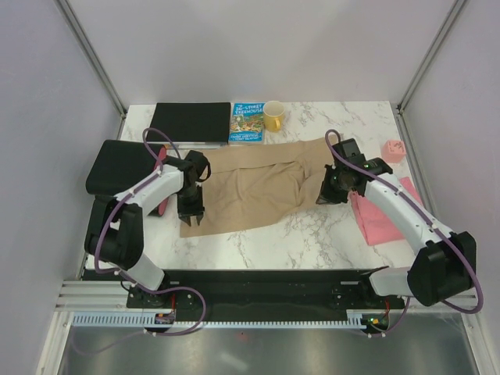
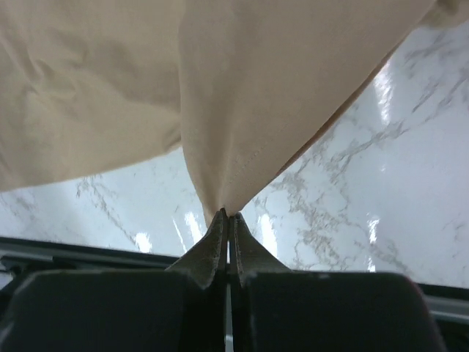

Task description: Fold and stack the t-shirts

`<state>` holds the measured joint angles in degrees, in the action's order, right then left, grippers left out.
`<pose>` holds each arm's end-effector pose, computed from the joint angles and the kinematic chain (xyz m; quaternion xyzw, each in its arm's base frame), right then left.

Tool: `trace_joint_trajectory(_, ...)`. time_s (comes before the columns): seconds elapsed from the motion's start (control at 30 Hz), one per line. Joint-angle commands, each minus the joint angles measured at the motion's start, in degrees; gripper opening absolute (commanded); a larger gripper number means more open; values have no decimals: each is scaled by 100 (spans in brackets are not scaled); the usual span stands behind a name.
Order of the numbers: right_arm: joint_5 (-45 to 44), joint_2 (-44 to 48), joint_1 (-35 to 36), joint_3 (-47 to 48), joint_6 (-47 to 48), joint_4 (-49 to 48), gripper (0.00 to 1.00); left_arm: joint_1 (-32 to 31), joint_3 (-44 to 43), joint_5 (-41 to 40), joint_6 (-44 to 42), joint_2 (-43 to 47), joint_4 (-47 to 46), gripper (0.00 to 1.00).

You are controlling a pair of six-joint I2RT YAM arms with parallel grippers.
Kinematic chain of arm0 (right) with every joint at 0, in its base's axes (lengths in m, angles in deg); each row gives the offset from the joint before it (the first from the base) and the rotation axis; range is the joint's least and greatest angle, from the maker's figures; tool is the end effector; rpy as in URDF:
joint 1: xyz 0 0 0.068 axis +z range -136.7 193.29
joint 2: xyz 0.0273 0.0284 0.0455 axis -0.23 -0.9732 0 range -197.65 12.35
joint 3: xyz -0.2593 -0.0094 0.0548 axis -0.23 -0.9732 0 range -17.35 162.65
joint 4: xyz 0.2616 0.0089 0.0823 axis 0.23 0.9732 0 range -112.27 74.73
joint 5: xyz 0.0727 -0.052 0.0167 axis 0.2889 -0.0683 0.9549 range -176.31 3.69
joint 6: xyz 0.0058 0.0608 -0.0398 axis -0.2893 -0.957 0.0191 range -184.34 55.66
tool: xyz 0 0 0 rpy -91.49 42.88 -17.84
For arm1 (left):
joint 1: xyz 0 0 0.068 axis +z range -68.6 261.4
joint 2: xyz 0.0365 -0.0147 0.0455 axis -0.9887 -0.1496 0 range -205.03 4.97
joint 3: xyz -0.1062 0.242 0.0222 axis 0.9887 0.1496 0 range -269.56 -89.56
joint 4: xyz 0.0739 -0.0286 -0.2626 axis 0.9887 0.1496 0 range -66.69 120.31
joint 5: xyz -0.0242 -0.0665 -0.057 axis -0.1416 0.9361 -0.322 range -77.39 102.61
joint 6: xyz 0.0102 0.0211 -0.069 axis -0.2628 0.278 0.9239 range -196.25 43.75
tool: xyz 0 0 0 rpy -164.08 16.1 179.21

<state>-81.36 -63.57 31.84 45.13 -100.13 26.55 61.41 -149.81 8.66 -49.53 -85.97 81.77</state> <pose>0.2694 0.0960 0.2412 0.1352 0.9605 0.1466 0.1939 0.2638 -0.0915 0.1547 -0.0589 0.9976 0.0287 0.0205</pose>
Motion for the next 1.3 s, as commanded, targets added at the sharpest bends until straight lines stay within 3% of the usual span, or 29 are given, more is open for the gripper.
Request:
trace_joint_trajectory(0.0, 628, -151, 403, -34, -445, 488, 0, -5, -645, 34, -53, -187, 104, 37)
trace_joint_trajectory(0.2, 1209, -379, 1001, -165, -885, 708, 2, -5, -1173, 122, -97, -372, 140, 36)
trace_joint_trajectory(0.23, 1280, -380, 1045, -209, -938, 725, 5, -5, -1217, 139, -97, -398, 140, 36)
trace_joint_trajectory(0.3, 1359, -397, 1098, -263, -965, 699, 21, 4, -1305, 166, -88, -390, 140, 36)
trace_joint_trajectory(0.37, 1255, -406, 1107, -123, -991, 752, 27, 4, -1305, 192, -88, -372, 140, 36)
trace_joint_trajectory(0.57, 86, -169, 1072, 511, -1097, 866, 32, -5, -1217, 236, -106, -320, 105, 36)
trace_joint_trajectory(0.7, -651, -344, 844, 485, -852, 1156, 32, -5, -1244, 289, -184, -267, 122, 35)
trace_joint_trajectory(0.83, -1066, -572, 195, -111, -500, 929, 36, -5, -1261, 298, -264, -223, 140, 35)
trace_joint_trajectory(0.97, -1128, -714, -53, -525, -367, 621, 36, 12, -1209, 280, -325, -118, 210, 35)
trace_joint_trajectory(1.1, -1014, -503, -395, -1026, -288, 147, 44, 4, -1068, 280, -378, 14, 219, 35)
trace_joint_trajectory(1.27, -1004, -494, -466, -1448, -78, -205, 46, 12, -945, 315, -404, 41, 210, 34)
